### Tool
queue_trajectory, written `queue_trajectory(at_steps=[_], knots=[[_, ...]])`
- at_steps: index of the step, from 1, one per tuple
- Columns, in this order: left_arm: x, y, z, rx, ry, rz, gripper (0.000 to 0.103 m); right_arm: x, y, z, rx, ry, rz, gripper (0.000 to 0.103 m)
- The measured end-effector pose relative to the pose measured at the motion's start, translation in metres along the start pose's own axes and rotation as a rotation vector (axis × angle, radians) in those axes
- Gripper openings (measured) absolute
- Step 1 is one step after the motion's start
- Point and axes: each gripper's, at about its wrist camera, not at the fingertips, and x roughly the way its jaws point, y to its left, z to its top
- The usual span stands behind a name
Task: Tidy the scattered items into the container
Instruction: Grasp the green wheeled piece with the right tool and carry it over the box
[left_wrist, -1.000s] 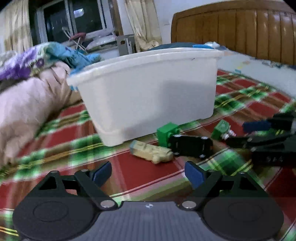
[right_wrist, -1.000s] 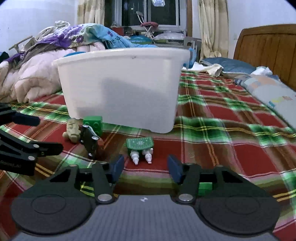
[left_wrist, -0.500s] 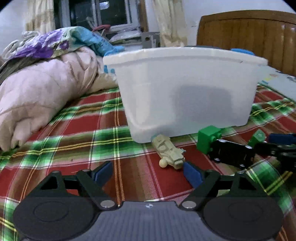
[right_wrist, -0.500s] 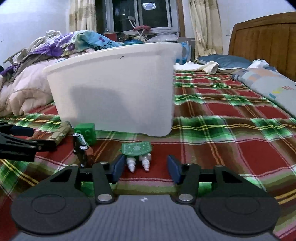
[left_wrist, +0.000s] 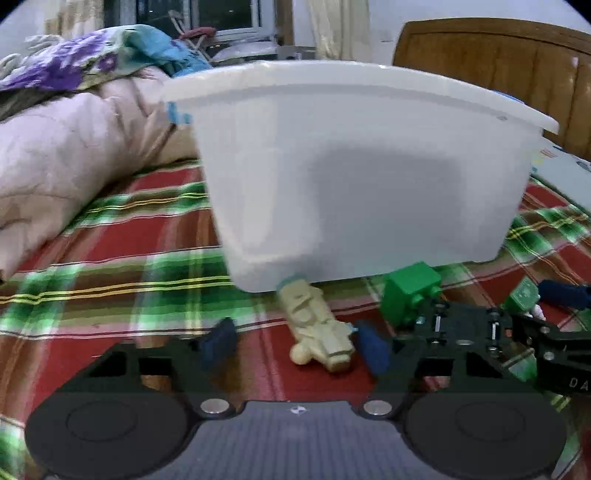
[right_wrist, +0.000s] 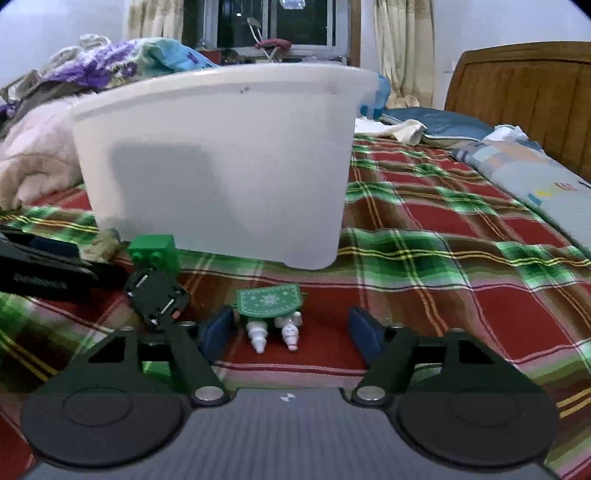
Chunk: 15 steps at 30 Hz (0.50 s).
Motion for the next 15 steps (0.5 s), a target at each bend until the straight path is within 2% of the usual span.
queue_trajectory(at_steps=[1, 3, 4, 5, 15], knots=[[-0.003, 0.002, 0.0, -0.011, -0.004, 0.012, 0.039, 0.001, 0.001, 0.0, -0.005, 0.003, -0.004, 0.072], [-0.006, 0.007, -0.002, -0.03, 0.003, 0.007, 0.039, 0.001, 0.003, 0.001, -0.014, 0.005, -0.009, 0.071], [-0.007, 0.008, -0.003, -0.028, 0.008, -0.003, 0.039, 0.0, 0.003, 0.001, -0.015, 0.006, 0.005, 0.061], [-0.009, 0.007, -0.004, -0.017, 0.012, -0.009, 0.039, -0.001, 0.003, 0.001, -0.016, 0.005, 0.034, 0.038], [-0.062, 0.008, -0.02, -0.009, -0.003, -0.097, 0.039, -0.051, 0.009, -0.01, -0.008, 0.007, 0.081, 0.039]])
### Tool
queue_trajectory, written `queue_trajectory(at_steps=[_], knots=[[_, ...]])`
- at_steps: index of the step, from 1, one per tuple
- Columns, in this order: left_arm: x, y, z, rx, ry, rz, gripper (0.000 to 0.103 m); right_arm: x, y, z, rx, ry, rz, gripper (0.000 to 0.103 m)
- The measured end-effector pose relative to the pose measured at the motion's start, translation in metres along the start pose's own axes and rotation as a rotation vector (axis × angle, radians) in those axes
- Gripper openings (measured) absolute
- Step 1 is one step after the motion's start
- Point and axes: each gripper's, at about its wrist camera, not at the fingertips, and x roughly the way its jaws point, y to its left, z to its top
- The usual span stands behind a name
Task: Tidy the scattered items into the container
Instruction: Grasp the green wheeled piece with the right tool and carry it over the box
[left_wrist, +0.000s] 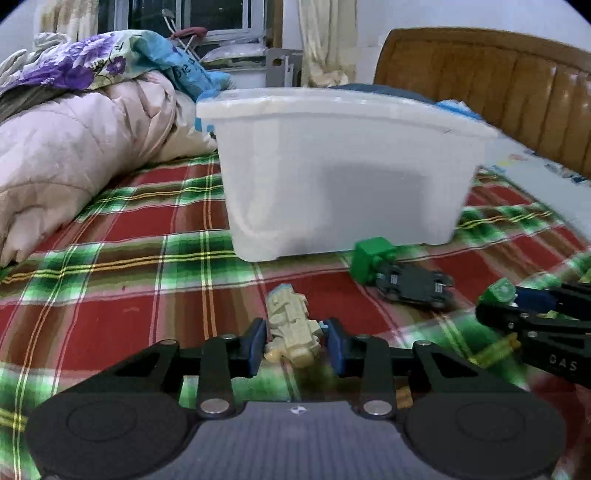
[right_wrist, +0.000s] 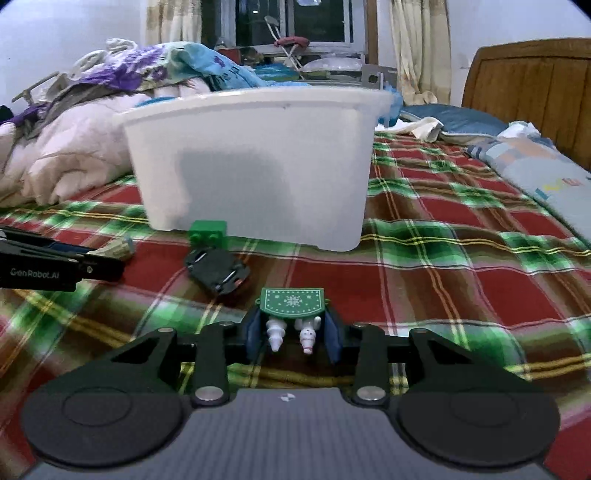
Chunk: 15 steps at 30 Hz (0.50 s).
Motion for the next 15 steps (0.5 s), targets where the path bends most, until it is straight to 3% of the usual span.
queue_trajectory(at_steps=[6, 15], knots=[[-0.05, -0.002, 0.004, 0.019, -0.094, -0.046, 0.038, -0.033, 0.001, 0.007, -0.045, -0.056, -0.006, 0.039], [-0.088, -0.007, 0.055, 0.089, -0.231, -0.059, 0.035, -0.063, 0.015, 0.053, -0.125, -0.198, 0.007, 0.039]])
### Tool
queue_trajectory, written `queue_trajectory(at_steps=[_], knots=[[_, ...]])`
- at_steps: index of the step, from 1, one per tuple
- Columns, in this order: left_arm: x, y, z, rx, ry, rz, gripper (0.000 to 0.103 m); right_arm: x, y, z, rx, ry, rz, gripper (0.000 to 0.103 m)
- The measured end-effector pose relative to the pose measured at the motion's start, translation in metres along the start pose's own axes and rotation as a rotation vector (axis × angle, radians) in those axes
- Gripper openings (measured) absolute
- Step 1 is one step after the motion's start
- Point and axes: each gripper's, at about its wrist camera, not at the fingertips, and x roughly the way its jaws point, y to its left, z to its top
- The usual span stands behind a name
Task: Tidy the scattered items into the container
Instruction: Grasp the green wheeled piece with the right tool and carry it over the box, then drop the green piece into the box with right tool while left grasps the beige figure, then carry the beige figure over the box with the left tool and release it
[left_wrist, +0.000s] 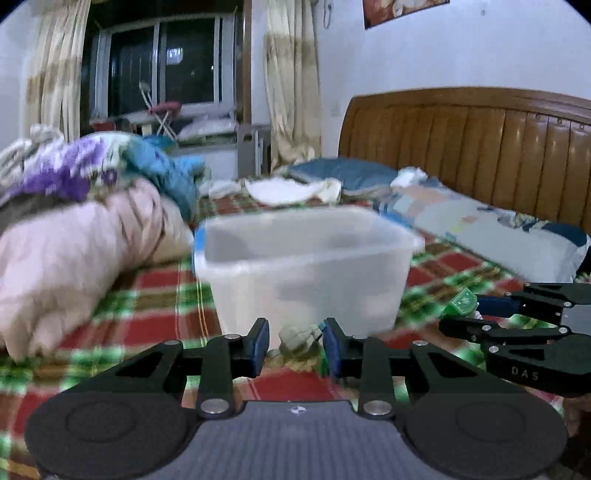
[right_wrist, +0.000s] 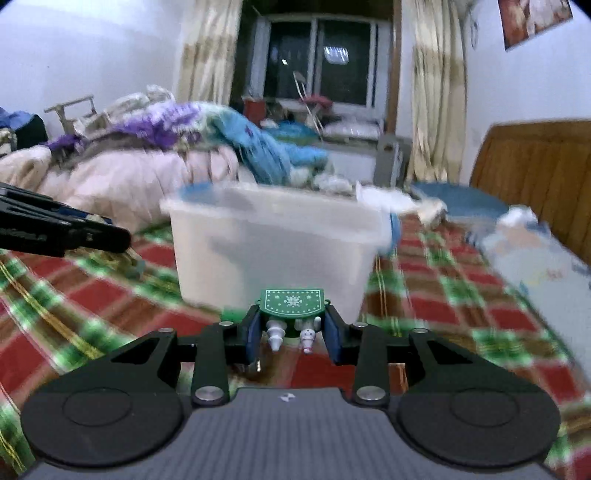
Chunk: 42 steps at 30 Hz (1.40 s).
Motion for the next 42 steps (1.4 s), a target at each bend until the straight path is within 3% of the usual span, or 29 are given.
queue_trajectory(at_steps=[2, 7, 12, 13, 14, 15, 17, 19, 21, 23, 28, 30, 32, 34, 37, 42], knots=[[0.002, 0.002, 0.015, 0.01, -0.021, 0.003, 0.03, 0.0, -0.001, 0.014, -0.011, -0.032, 0.003, 0.039], [0.009, 0.004, 0.054, 0.025, -0.082, 0.013, 0.029, 0.008, -0.005, 0.055, -0.034, -0.108, 0.009, 0.039], [0.046, 0.002, 0.094, 0.045, -0.108, 0.024, 0.028, 0.038, -0.017, 0.087, -0.039, -0.135, -0.004, 0.039], [0.059, 0.003, 0.098, 0.053, -0.089, 0.021, 0.029, 0.048, -0.02, 0.091, -0.027, -0.116, 0.001, 0.039], [0.067, 0.002, 0.097, 0.057, -0.074, 0.012, 0.037, 0.057, -0.022, 0.093, -0.018, -0.093, 0.006, 0.04], [0.072, 0.002, 0.093, 0.059, -0.056, 0.004, 0.045, 0.063, -0.023, 0.092, -0.013, -0.082, 0.007, 0.04], [0.076, -0.003, 0.076, 0.073, -0.03, 0.018, 0.087, 0.076, -0.023, 0.087, -0.016, -0.061, 0.0, 0.04], [0.07, -0.005, 0.054, 0.096, -0.015, 0.066, 0.088, 0.088, -0.025, 0.083, -0.007, -0.028, 0.0, 0.04], [0.059, -0.001, 0.026, 0.084, 0.0, 0.097, 0.088, 0.092, -0.029, 0.078, 0.022, -0.013, 0.01, 0.05], [0.047, 0.003, -0.005, 0.046, 0.016, 0.09, 0.088, 0.084, -0.031, 0.071, 0.038, -0.042, 0.007, 0.066], [0.046, -0.007, -0.062, 0.083, 0.076, 0.041, 0.088, 0.064, -0.033, 0.066, 0.05, -0.097, -0.01, 0.072], [0.061, -0.011, -0.068, 0.096, 0.097, 0.036, 0.083, 0.058, -0.034, 0.066, 0.068, -0.101, -0.007, 0.072], [0.076, -0.007, -0.067, 0.053, 0.123, 0.003, 0.049, 0.055, -0.033, 0.068, 0.069, -0.101, -0.004, 0.072], [0.088, -0.001, -0.063, 0.025, 0.156, -0.002, 0.022, 0.049, -0.03, 0.066, 0.056, -0.106, -0.009, 0.072], [0.086, 0.005, -0.052, 0.025, 0.171, -0.016, 0.022, 0.041, -0.03, 0.064, 0.056, -0.117, -0.013, 0.072], [0.048, 0.011, 0.005, 0.03, -0.005, -0.007, 0.023, 0.035, -0.036, 0.059, 0.073, -0.132, -0.028, 0.072]])
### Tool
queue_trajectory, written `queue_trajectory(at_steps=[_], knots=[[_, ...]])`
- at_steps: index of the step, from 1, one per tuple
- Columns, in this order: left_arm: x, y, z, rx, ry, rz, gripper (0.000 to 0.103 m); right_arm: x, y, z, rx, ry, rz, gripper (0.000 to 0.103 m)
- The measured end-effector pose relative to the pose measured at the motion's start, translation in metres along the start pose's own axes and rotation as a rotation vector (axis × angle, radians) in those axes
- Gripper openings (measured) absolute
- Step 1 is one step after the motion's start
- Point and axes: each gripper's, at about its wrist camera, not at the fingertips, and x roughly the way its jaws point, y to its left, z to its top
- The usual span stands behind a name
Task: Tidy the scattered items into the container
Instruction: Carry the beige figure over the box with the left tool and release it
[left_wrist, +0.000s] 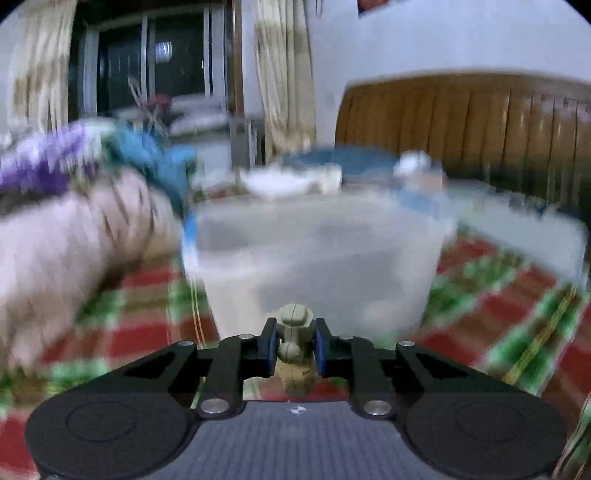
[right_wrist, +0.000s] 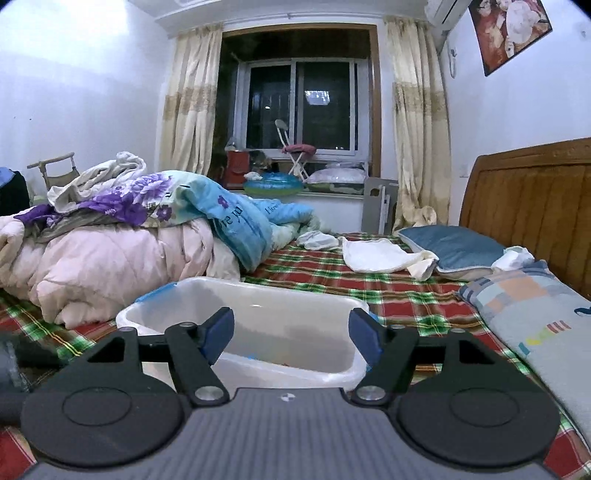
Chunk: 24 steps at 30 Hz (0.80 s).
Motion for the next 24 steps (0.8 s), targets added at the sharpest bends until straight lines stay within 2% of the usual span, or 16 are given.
queue_trajectory(at_steps=[2, 6, 7, 8, 10, 12, 14, 15, 17, 19, 20, 22, 24], knots=[[-0.001, 0.004, 0.03, -0.007, -0.05, 0.016, 0.023, 0.001, -0.001, -0.003, 0.013, 0.012, 0.001, 0.072], [0.027, 0.007, 0.075, 0.024, -0.074, 0.09, 0.026, 0.0, -0.003, -0.012, 0.032, 0.033, 0.0, 0.072], [0.04, 0.007, 0.083, 0.036, -0.052, 0.108, 0.039, -0.001, -0.004, -0.014, 0.039, 0.04, 0.0, 0.072], [0.052, 0.006, 0.087, 0.039, -0.018, 0.11, 0.057, -0.001, -0.004, -0.017, 0.046, 0.049, 0.001, 0.072], [0.063, 0.002, 0.084, 0.031, 0.022, 0.115, 0.071, -0.001, -0.005, -0.022, 0.054, 0.07, 0.006, 0.073], [0.055, -0.002, 0.073, 0.03, -0.002, 0.113, 0.073, -0.002, -0.005, -0.029, 0.053, 0.084, 0.009, 0.075], [0.041, -0.004, 0.059, 0.007, -0.021, 0.08, 0.081, -0.003, -0.006, -0.036, 0.056, 0.099, 0.013, 0.075], [0.034, -0.003, 0.052, 0.004, -0.027, 0.07, 0.081, -0.003, -0.006, -0.04, 0.061, 0.111, 0.022, 0.075], [0.017, -0.004, 0.03, -0.002, -0.027, 0.097, 0.086, -0.003, -0.004, -0.047, 0.063, 0.131, 0.03, 0.075], [0.008, -0.002, 0.007, 0.014, -0.02, 0.129, 0.087, -0.005, -0.002, -0.054, 0.065, 0.141, 0.034, 0.075], [0.007, -0.001, -0.008, 0.025, -0.007, 0.151, 0.089, -0.005, 0.0, -0.056, 0.068, 0.149, 0.039, 0.075], [0.012, 0.0, -0.037, 0.026, 0.081, 0.184, 0.089, -0.005, 0.003, -0.062, 0.073, 0.164, 0.046, 0.075], [0.019, -0.001, -0.061, 0.021, 0.154, 0.181, 0.088, -0.006, 0.008, -0.067, 0.073, 0.179, 0.059, 0.075]])
